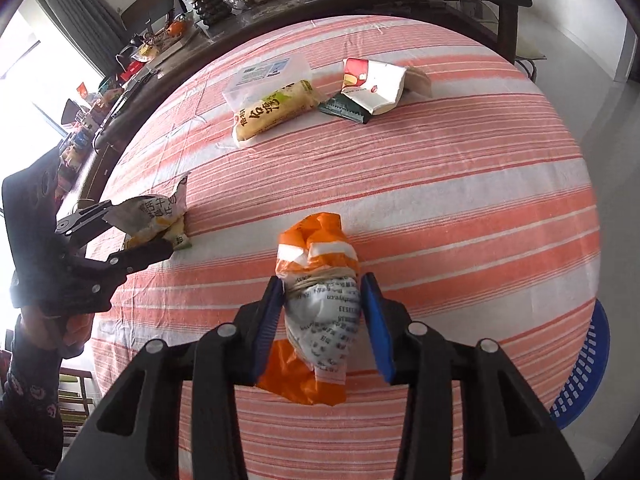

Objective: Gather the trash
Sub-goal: 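Grasp the silver snack wrapper with the left tool while the right tool grasps the orange-and-white bag, then carry the silver wrapper and orange-and-white bag over the blue basket, then open both tools to drop the wrapper and bag into the basket, then bring both tools back over the table toward the remaining trash, then grasp the yellow bread bag with the left tool while the right tool grasps the red-and-white carton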

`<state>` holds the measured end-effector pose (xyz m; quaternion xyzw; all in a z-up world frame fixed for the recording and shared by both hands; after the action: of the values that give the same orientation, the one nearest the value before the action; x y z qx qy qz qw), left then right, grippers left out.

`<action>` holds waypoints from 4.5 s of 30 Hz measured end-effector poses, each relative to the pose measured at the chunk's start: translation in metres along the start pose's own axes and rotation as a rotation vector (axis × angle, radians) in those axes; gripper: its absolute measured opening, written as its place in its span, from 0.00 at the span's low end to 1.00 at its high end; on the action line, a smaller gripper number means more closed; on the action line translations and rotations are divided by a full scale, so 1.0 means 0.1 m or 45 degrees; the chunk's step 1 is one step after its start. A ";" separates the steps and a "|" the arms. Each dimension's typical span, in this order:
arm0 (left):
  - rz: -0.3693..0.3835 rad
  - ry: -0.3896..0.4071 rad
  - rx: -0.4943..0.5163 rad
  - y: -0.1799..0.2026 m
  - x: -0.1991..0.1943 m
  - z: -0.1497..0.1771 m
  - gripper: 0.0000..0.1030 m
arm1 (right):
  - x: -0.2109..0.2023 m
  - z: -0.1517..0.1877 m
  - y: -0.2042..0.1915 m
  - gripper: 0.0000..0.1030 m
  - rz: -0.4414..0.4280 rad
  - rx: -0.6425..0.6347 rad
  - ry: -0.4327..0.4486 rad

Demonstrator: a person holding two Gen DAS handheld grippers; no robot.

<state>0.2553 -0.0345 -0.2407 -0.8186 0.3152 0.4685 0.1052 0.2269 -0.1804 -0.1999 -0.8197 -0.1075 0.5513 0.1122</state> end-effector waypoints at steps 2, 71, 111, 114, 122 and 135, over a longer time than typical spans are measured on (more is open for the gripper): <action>-0.004 0.028 -0.018 -0.01 -0.04 0.03 0.35 | -0.07 0.03 -0.05 0.38 -0.002 -0.024 0.032; 0.312 -0.010 0.337 4.27 2.25 -1.28 0.80 | -1.33 1.02 4.02 0.65 0.303 0.652 0.379; -0.152 0.207 -0.032 0.10 -0.03 -0.14 0.91 | 0.29 0.19 -0.03 0.92 0.181 -0.282 0.200; -0.124 0.226 0.011 0.00 0.09 -0.47 0.91 | 0.30 0.22 -0.05 0.93 0.171 -0.275 0.201; -0.062 0.140 0.106 -0.17 0.67 -1.10 0.91 | 0.30 0.21 -0.07 0.94 0.179 -0.267 0.210; -0.119 0.108 0.217 -0.13 0.87 -1.18 0.31 | 0.30 0.22 -0.06 0.95 0.175 -0.264 0.210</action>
<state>0.3772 -0.1157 -0.2514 -0.8396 0.3194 0.3995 0.1828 0.2176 -0.1644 -0.2327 -0.8748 -0.0979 0.4744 -0.0027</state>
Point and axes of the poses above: each gripper's, at about its wrist camera, not at the fingertips, and x roughly the way its jaws point, y to its right, z to its underside, the point moved 8 cm from there along x, roughly the way its jaws point, and after that the axes turned 5 degrees about x, right-handed, at the moved point
